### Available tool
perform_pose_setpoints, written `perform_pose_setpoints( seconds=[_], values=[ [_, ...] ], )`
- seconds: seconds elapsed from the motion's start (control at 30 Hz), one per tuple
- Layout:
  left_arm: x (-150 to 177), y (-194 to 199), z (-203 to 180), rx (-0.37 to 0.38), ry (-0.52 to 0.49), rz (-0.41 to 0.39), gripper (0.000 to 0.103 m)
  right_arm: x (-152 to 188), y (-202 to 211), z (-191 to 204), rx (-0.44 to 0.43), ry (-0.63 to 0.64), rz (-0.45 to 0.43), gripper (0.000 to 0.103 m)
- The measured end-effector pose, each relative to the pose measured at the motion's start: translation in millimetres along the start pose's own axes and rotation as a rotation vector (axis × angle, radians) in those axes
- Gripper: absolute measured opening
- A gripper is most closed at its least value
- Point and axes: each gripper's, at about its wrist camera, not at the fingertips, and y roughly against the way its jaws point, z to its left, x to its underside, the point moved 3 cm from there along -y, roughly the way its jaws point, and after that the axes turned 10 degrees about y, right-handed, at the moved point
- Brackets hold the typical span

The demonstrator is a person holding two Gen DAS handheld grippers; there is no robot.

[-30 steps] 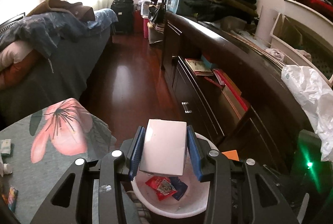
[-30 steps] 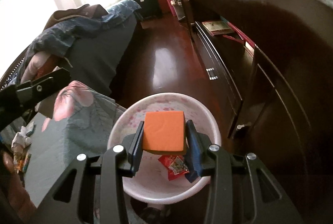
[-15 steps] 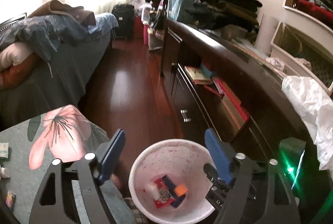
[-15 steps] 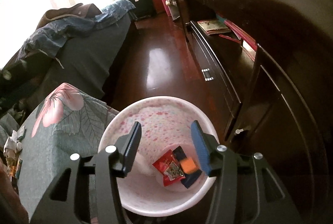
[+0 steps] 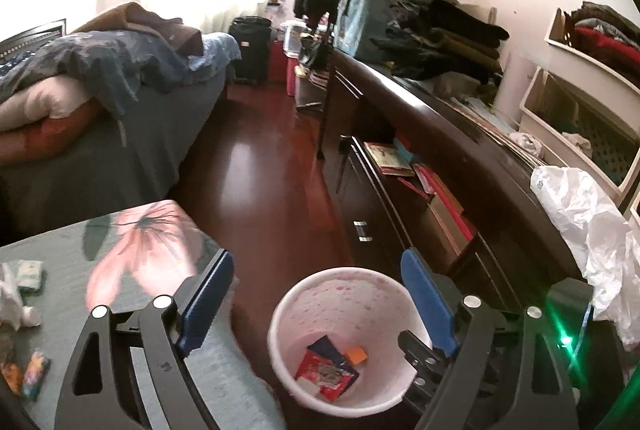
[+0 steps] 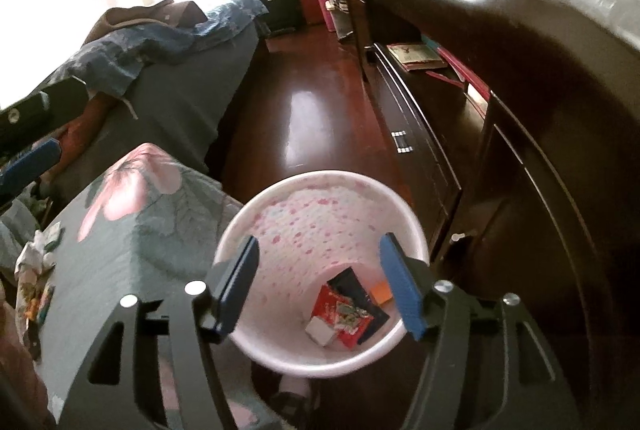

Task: Collect trash
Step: 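Drop the orange cube and white box into the wastebasket, opening both tools, then grasp the crumpled white tissue with the left tool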

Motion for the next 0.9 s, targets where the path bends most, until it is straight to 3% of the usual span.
perform_pose_setpoints(
  seconds=[0.13, 0.23, 0.43, 0.6, 0.73, 0.9],
  values=[
    [5.4, 26.5, 20.7, -0.047, 0.007, -0.029, 0.092, 3.7, 20.4, 24.5, -0.027, 0.036, -0.002, 0.088],
    [11.5, 44.8, 42.9, -0.093, 0.026, -0.029, 0.098, 8.8, 37.0, 50.4, -0.062, 0.073, -0.001, 0.094],
    [24.0, 83.2, 102.3, -0.195, 0.086, -0.021, 0.099, 25.2, 58.7, 114.7, -0.155, 0.184, 0.032, 0.095],
    [22.5, 107.6, 168.5, -0.358, 0.152, -0.052, 0.099, 36.3, 67.5, 166.3, -0.216, 0.264, 0.047, 0.095],
    [14.7, 105.0, 220.2, -0.457, 0.192, -0.037, 0.099, 41.7, 70.9, 196.6, -0.257, 0.302, 0.058, 0.095],
    [11.3, 81.2, 268.0, -0.490, 0.247, 0.015, 0.099, 46.0, 70.6, 224.9, -0.281, 0.349, 0.061, 0.095]
  ],
)
